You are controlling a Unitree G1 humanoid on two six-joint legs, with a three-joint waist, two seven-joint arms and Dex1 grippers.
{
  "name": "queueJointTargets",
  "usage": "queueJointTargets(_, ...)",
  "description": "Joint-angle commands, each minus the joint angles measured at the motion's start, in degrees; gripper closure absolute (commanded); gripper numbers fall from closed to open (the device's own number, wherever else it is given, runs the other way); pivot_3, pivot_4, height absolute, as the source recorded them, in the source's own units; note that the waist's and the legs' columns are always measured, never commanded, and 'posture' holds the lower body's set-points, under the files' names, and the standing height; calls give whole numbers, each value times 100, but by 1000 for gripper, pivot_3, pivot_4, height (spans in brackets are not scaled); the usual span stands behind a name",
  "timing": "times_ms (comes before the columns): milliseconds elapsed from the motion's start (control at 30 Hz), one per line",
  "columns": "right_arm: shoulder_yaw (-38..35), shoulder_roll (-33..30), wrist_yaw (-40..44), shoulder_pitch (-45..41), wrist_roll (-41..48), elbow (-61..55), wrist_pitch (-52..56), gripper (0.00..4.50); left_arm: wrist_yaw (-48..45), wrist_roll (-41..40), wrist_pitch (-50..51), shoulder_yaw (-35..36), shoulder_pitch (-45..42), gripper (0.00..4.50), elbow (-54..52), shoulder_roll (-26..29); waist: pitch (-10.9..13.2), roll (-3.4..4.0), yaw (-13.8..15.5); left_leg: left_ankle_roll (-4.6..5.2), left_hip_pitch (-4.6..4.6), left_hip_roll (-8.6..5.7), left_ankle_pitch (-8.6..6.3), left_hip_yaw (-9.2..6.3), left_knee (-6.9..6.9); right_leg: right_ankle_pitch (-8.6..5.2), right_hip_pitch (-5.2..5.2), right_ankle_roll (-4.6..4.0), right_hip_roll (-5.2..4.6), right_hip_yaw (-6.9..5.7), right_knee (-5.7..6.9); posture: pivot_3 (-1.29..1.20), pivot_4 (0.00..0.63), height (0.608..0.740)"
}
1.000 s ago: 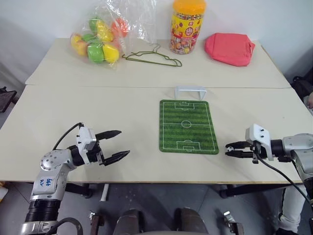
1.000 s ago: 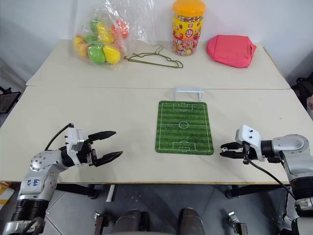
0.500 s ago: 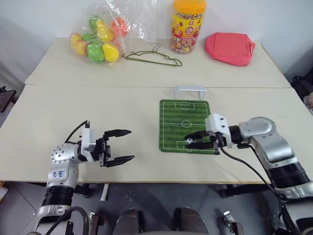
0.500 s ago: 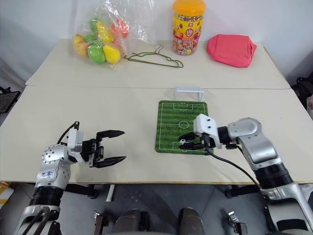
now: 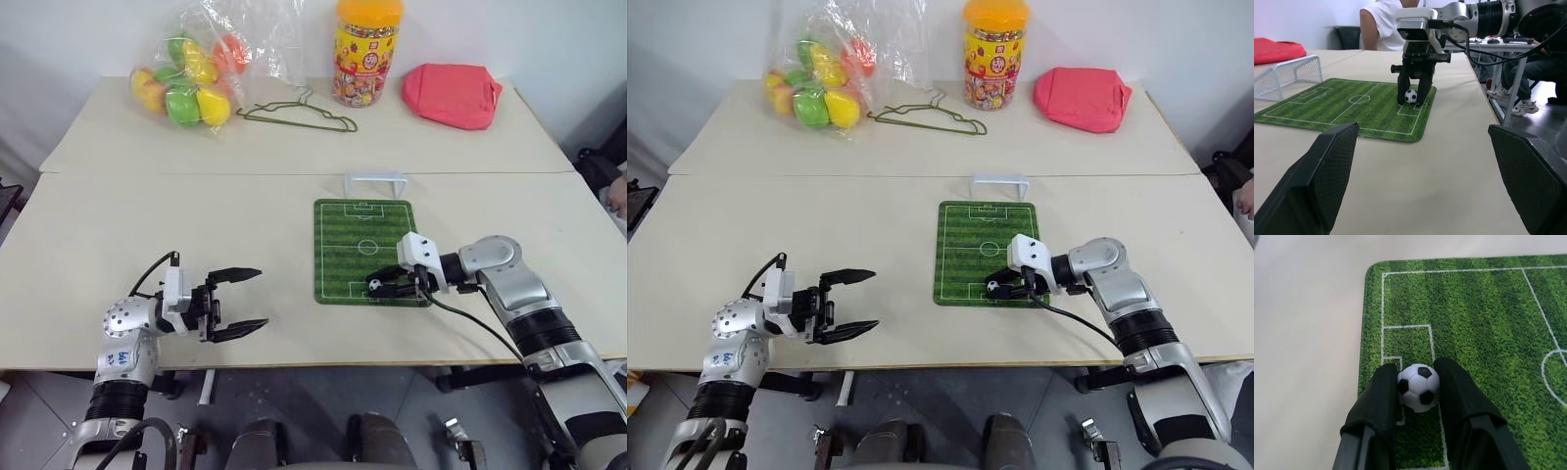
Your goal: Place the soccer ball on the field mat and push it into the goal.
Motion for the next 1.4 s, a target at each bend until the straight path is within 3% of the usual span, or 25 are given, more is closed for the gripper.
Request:
queueJointTargets(33,-83,12,109,-48,-36,83,-137,3644,59,-94,-34,40,38,0,-202,0,0,0,1,0,0,0,0,-1,0,0,1,0,0,0,0,0,150,740)
queueJointTargets(200,-100,48,102,-71,-50,107,-193,2098,81,-78,-40,38,-22,0,-149,12,0,0,0,0,1,0,0,-4,0,0,2,0,-1,-2,1,0,150,740)
queueJointTargets(800,-492,-271,-85,-150,111,-1206,177,2098,-32,-61,-96,7,-285,0,134,-50,0,0,11,0,-2,-2,0,-9,1,0,2,0,-3,-7,1,0,150,740)
queueJointTargets(900,-704,-403,-62,246,520,-2070,479,2695,-90,-78,-109,26,-301,0,185,-38,0,0,14,0,-3,-2,0,-11,0,0,2,0,-3,-10,1,0,150,740)
queueJointTargets(1067,-728,-679,-171,1195,745,-3163,1077,4423,-152,-88,-101,39,-313,0,229,-37,1,-2,48,-1,-3,-8,-2,-36,1,0,19,0,-6,-31,-2,0,150,740)
queueJointTargets(1267,-646,-618,-302,1415,580,-2896,1055,4466,-185,-97,-66,21,-345,0,242,-66,2,-2,14,1,8,-9,-3,-45,5,0,50,0,-6,-45,-33,0,150,740)
queueJointTargets(1400,-473,-319,-393,1086,332,-2054,752,4466,-177,-87,-38,4,-358,0,207,-66,2,-2,13,1,8,-10,-3,-61,4,0,65,0,-6,-63,-41,0,150,740)
